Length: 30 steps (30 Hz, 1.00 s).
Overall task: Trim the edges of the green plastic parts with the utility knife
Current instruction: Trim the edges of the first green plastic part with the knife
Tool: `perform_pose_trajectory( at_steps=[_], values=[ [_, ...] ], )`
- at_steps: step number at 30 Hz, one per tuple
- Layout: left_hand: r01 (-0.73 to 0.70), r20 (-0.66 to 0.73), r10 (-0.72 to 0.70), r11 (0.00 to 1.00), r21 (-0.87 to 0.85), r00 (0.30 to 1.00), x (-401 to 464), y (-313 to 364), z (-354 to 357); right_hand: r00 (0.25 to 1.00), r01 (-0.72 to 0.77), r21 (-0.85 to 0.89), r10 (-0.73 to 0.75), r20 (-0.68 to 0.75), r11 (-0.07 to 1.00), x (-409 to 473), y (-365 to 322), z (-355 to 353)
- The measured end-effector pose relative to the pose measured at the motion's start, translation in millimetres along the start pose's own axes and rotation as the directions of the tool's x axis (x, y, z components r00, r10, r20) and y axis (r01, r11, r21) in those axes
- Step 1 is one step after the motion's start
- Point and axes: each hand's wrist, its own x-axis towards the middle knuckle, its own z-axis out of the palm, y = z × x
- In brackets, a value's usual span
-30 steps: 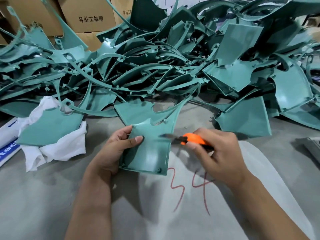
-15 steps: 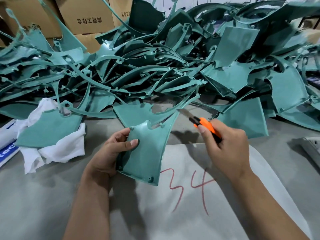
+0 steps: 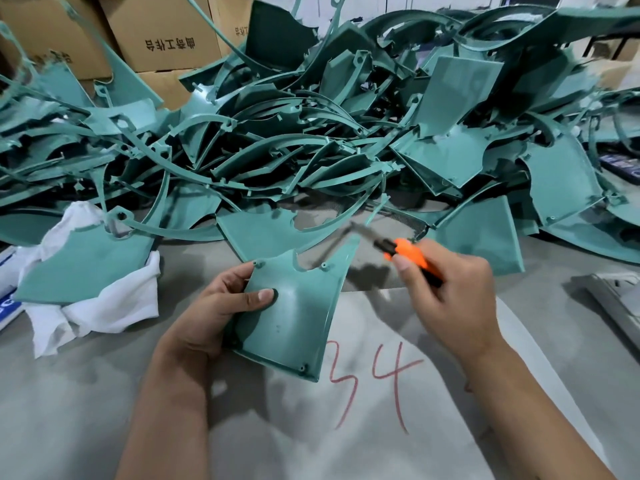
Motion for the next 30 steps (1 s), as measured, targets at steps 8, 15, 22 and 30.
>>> perform_pose_trajectory(
  at_steps=[8, 15, 22, 30],
  values=[
    [0.003, 0.032, -0.003, 1.0, 0.007, 0.999, -3.7, 1.4, -9.9, 0.995, 0.05, 0.029, -0.052, 0.089, 0.998, -1.6, -3.4, 5.4],
    [0.008, 0.061, -0.008, 1.0, 0.001, 0.998, -10.4, 2.1, -21.4, 0.978, -0.21, -0.179, 0.209, -0.029, 0.961, 1.3, 16.4, 4.2],
    [0.037, 0.164, -0.039, 0.999, 0.014, 0.986, -13.2, 3.5, -21.8, 0.932, -0.363, -0.34, 0.34, -0.129, 0.868, 3.3, 30.0, 4.6],
    [0.055, 0.027, -0.056, 0.998, 0.037, 0.998, -9.5, 5.8, -18.0, 0.887, -0.458, -0.335, 0.401, -0.228, 0.823, 4.8, 26.8, 3.0]
  ],
)
